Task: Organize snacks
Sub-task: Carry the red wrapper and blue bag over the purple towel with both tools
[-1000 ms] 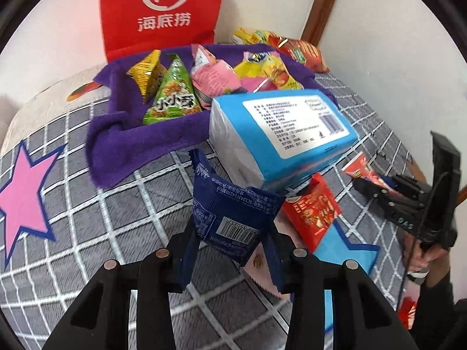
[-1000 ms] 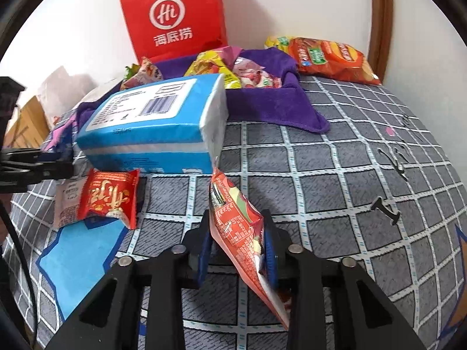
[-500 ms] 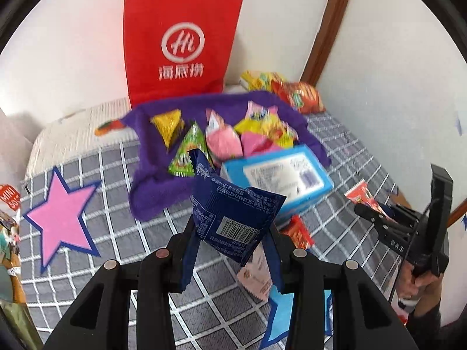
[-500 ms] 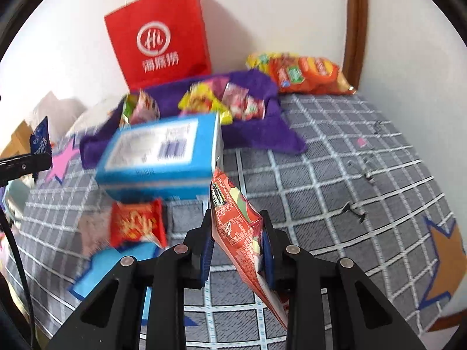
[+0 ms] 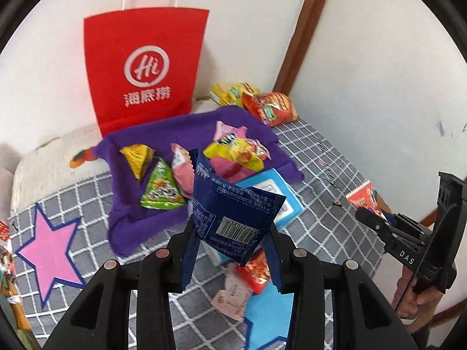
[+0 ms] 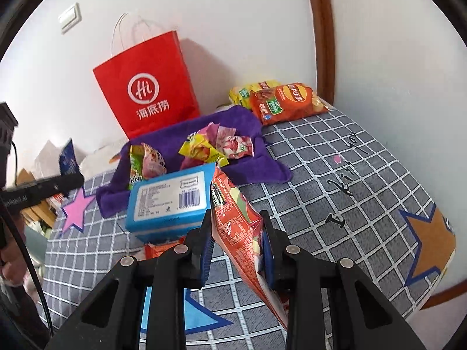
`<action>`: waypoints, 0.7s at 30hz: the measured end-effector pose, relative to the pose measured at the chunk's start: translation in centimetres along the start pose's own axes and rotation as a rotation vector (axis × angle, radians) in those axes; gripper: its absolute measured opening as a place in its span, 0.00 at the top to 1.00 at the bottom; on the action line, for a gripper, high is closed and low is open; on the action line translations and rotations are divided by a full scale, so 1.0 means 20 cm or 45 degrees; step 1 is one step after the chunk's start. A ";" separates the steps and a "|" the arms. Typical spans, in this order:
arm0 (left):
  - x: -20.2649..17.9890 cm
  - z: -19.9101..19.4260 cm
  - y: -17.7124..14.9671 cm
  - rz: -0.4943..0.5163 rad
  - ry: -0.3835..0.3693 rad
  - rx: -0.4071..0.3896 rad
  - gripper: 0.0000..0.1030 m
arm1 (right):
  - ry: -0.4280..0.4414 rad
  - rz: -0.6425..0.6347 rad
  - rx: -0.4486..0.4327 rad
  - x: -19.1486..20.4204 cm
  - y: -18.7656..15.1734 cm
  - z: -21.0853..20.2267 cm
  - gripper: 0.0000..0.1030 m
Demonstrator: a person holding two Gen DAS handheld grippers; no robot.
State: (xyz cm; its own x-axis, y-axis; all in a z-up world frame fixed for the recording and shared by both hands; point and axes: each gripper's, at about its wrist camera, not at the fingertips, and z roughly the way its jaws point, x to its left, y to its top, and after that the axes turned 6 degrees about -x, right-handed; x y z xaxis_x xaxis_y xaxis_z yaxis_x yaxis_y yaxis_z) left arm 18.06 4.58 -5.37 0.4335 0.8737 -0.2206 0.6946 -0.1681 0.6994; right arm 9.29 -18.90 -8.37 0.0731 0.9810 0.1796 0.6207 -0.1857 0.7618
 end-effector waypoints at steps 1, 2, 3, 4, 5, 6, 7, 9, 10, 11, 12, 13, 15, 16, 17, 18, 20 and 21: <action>-0.01 0.00 0.00 0.001 -0.012 0.012 0.62 | 0.001 0.003 -0.003 0.00 0.01 -0.01 0.72; -0.03 0.01 0.00 0.003 -0.014 0.020 0.62 | -0.001 0.002 -0.007 0.00 0.02 -0.02 0.72; -0.05 0.01 0.00 0.007 -0.009 0.027 0.62 | -0.003 0.000 -0.012 0.01 0.03 -0.03 0.72; -0.07 0.01 0.00 0.012 -0.007 0.026 0.62 | -0.007 -0.007 -0.018 0.01 0.03 -0.05 0.72; -0.08 0.01 0.00 0.016 -0.008 0.022 0.62 | -0.007 -0.013 -0.023 0.00 0.04 -0.06 0.72; -0.10 0.01 -0.01 0.013 -0.009 0.017 0.62 | -0.005 -0.020 -0.030 0.00 0.04 -0.09 0.72; -0.11 0.00 -0.01 0.005 -0.009 0.011 0.62 | -0.002 -0.026 -0.032 -0.01 0.05 -0.10 0.72; -0.15 -0.01 -0.02 -0.016 -0.004 -0.003 0.62 | 0.014 -0.044 -0.025 -0.03 0.05 -0.13 0.72; -0.16 -0.02 -0.03 -0.028 0.002 -0.014 0.62 | 0.026 -0.048 -0.023 -0.04 0.05 -0.14 0.72; -0.18 -0.04 -0.04 -0.042 0.010 -0.019 0.62 | 0.036 -0.051 -0.020 -0.06 0.05 -0.15 0.72; -0.19 -0.05 -0.05 -0.054 0.017 -0.022 0.62 | 0.047 -0.053 -0.015 -0.07 0.06 -0.16 0.72; -0.20 -0.06 -0.06 -0.067 0.024 -0.027 0.62 | 0.058 -0.054 -0.011 -0.08 0.06 -0.17 0.72; -0.22 -0.08 -0.08 -0.086 0.039 -0.035 0.62 | 0.090 -0.059 -0.017 -0.11 0.07 -0.21 0.72; -0.24 -0.10 -0.08 -0.096 0.047 -0.039 0.62 | 0.100 -0.063 -0.023 -0.12 0.07 -0.22 0.72; -0.24 -0.11 -0.09 -0.104 0.054 -0.042 0.62 | 0.107 -0.066 -0.030 -0.12 0.06 -0.24 0.72; -0.25 -0.12 -0.09 -0.109 0.060 -0.042 0.62 | 0.116 -0.068 -0.040 -0.13 0.06 -0.26 0.72; -0.26 -0.13 -0.11 -0.117 0.074 -0.037 0.62 | 0.132 -0.063 -0.051 -0.15 0.05 -0.29 0.72; -0.26 -0.14 -0.11 -0.120 0.082 -0.032 0.62 | 0.141 -0.057 -0.052 -0.15 0.04 -0.30 0.72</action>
State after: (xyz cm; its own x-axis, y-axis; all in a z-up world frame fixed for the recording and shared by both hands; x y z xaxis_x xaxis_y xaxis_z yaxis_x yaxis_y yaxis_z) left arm 12.65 1.59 -3.93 0.3284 0.9129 -0.2424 0.7155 -0.0729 0.6947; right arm 4.95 -22.42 -4.53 -0.0423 0.9767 0.2105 0.5892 -0.1458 0.7948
